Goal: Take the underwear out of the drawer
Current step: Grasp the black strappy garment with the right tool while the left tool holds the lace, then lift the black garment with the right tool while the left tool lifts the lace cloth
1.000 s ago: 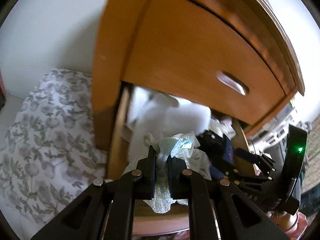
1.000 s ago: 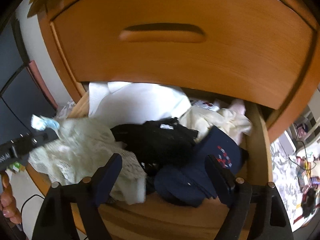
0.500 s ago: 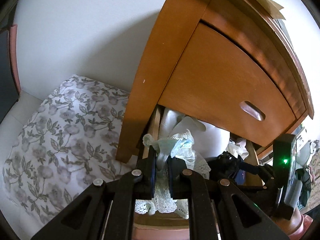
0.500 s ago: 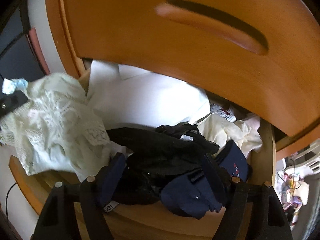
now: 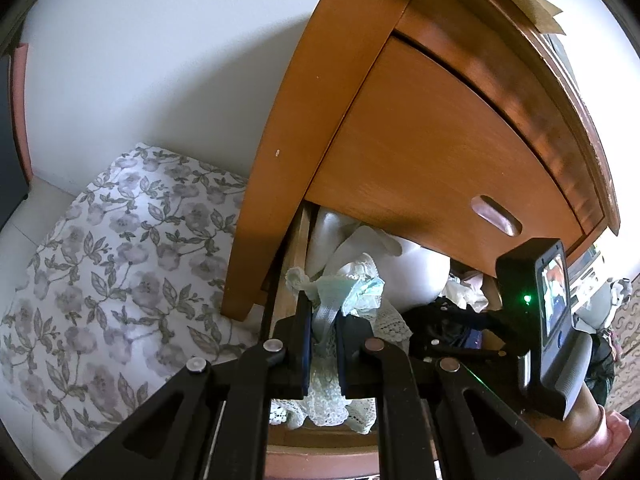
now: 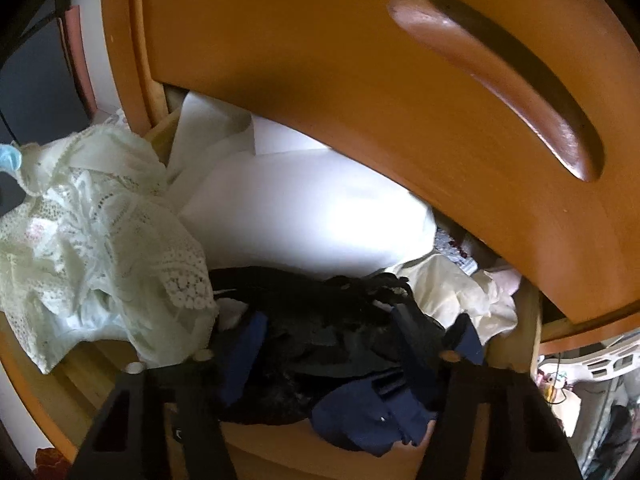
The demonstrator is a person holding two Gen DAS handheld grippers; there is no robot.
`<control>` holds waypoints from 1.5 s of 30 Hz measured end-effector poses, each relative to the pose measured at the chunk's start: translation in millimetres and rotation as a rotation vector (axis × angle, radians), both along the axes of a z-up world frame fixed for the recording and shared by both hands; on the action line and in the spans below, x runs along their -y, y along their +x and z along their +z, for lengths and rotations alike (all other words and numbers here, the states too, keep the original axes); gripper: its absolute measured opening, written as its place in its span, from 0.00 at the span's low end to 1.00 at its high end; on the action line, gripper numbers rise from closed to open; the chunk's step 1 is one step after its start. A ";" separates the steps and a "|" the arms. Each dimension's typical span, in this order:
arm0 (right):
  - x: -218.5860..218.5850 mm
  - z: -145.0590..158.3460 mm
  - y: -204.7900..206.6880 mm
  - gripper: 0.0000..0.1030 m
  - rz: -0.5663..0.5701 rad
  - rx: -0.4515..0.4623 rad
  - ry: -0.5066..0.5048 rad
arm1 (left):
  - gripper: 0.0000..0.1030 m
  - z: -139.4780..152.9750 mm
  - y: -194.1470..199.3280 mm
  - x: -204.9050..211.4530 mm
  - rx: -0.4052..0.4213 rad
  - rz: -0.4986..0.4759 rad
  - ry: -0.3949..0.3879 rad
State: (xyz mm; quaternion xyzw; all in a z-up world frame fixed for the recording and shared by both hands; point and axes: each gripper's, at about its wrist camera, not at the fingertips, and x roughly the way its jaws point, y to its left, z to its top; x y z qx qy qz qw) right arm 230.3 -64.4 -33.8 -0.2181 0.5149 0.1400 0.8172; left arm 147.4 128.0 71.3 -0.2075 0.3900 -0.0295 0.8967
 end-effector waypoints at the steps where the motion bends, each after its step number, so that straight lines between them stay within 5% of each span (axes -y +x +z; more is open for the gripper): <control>1: 0.5 -0.6 1.9 0.46 -0.004 -0.001 0.004 | 0.10 0.1 -0.1 -0.1 0.000 0.000 -0.001; 5: 6.7 -0.4 0.5 0.22 -0.003 -0.005 0.063 | 0.10 -1.5 0.5 -1.1 -0.006 0.000 -0.006; 10: 21.2 11.9 -8.2 0.09 -0.018 0.038 0.140 | 0.10 -4.2 0.5 0.9 -0.015 -0.006 -0.013; 29: 90.7 53.1 -61.6 0.04 -0.148 0.226 0.430 | 0.10 -11.9 -0.9 13.7 -0.051 -0.028 -0.018; 41: 127.4 88.9 -88.1 0.04 -0.203 0.348 0.504 | 0.10 -6.8 -5.8 24.2 -0.058 -0.043 -0.008; 45: 118.5 84.1 -81.7 0.04 -0.171 0.292 0.453 | 0.10 -4.2 -8.8 28.4 -0.054 -0.049 -0.010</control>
